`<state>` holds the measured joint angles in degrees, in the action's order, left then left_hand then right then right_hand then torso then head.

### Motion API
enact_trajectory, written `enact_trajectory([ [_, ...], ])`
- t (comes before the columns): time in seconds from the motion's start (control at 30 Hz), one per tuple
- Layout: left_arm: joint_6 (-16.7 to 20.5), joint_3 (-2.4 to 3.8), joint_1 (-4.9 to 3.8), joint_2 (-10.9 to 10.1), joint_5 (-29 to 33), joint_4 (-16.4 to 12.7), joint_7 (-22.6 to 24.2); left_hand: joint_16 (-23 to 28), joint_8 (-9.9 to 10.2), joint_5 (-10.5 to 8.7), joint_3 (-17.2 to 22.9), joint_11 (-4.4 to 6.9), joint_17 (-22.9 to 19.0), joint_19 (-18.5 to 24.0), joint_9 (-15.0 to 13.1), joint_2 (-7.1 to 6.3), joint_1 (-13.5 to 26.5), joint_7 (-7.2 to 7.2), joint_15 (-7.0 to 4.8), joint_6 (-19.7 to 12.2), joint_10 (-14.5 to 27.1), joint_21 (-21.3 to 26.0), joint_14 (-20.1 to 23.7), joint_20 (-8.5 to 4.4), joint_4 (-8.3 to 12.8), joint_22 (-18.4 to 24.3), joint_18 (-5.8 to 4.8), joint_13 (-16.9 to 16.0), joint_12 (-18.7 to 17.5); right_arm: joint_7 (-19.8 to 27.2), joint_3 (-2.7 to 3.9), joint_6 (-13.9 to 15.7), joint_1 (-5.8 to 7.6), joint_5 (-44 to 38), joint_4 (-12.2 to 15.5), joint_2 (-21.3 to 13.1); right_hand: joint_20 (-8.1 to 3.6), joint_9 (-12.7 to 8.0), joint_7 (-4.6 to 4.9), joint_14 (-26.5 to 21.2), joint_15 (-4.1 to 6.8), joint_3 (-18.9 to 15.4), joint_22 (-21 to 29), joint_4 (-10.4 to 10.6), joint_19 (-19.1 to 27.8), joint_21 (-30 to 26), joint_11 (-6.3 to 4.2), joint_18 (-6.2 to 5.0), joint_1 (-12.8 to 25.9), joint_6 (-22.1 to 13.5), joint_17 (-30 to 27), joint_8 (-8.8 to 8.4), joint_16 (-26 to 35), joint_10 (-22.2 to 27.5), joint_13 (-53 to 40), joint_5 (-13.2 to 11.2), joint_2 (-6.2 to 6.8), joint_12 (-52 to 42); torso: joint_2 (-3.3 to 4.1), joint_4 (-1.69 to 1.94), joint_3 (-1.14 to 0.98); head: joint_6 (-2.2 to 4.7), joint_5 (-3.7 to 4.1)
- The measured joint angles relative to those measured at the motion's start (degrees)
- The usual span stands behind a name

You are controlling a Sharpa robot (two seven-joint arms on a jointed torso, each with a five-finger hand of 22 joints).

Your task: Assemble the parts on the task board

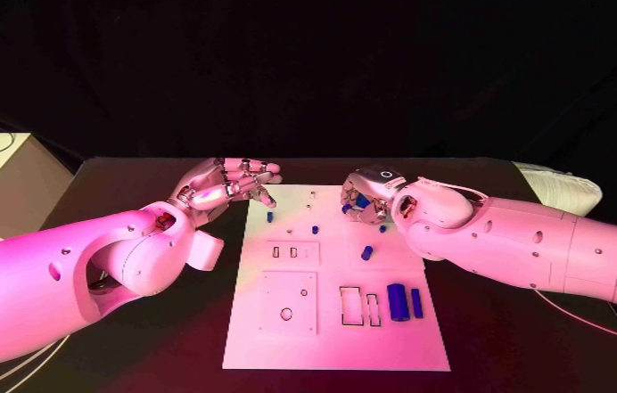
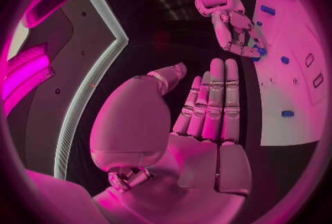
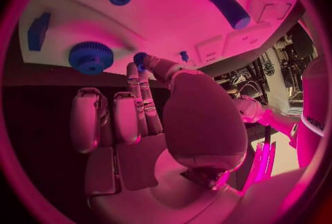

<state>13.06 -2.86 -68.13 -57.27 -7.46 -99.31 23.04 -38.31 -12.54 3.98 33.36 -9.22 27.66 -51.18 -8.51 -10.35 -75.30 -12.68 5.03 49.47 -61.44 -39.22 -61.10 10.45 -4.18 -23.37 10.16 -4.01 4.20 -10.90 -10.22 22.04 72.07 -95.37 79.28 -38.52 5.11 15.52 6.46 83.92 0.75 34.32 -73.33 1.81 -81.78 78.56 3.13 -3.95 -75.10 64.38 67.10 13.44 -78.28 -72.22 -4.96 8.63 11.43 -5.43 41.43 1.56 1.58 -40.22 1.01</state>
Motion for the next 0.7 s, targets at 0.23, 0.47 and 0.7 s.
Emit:
enact_trajectory([
  [0.23,-0.2,0.0,0.0,0.0,0.0,0.0,0.0,0.0,0.0,0.0,0.0,0.0,0.0,0.0,0.1,0.0,0.0,0.0,0.0,0.0,0.0,0.0,0.0,0.0,0.0,0.0,0.0,0.0,0.0,-1.8,0.49,3.4,0.27,-0.7,0.6,0.6,0.0,0.0,0.02,0.0,0.0,0.0,-0.1,0.0,0.0,0.1,0.0,0.0,0.0,0.0,0.0,0.0,0.0,0.0,0.0,0.0,0.0,0.0,0.04,-0.01,0.05,0.23,-0.01],
  [0.47,-0.3,0.0,0.0,0.1,0.0,0.1,0.0,0.0,0.0,0.0,0.0,0.0,0.0,0.0,0.0,0.0,0.0,0.0,0.0,0.0,0.0,0.0,0.0,0.0,0.0,0.0,0.0,0.0,0.0,-2.7,0.74,5.4,0.39,-1.1,-1.6,3.7,0.0,0.4,0.28,0.0,0.0,0.2,-0.1,0.2,0.0,0.1,0.01,0.0,0.0,-0.3,0.0,-0.03,0.0,0.0,0.0,-0.1,0.01,0.1,0.21,0.1,0.05,0.35,0.08],
  [0.7,-0.5,0.0,-0.01,0.2,0.0,0.1,-0.1,0.0,0.0,0.0,0.2,0.0,0.0,0.2,0.0,0.0,0.0,0.0,0.0,0.0,0.0,-0.4,0.0,-0.21,0.2,-0.1,-0.01,0.0,0.0,-2.9,0.85,6.5,0.42,-1.1,-4.2,6.7,0.0,0.4,0.29,0.0,0.0,0.2,-0.1,0.2,0.0,0.1,0.01,0.0,0.0,-0.3,0.0,-0.06,0.0,0.0,0.1,0.2,0.02,0.1,0.35,0.24,0.13,0.27,0.03],
])
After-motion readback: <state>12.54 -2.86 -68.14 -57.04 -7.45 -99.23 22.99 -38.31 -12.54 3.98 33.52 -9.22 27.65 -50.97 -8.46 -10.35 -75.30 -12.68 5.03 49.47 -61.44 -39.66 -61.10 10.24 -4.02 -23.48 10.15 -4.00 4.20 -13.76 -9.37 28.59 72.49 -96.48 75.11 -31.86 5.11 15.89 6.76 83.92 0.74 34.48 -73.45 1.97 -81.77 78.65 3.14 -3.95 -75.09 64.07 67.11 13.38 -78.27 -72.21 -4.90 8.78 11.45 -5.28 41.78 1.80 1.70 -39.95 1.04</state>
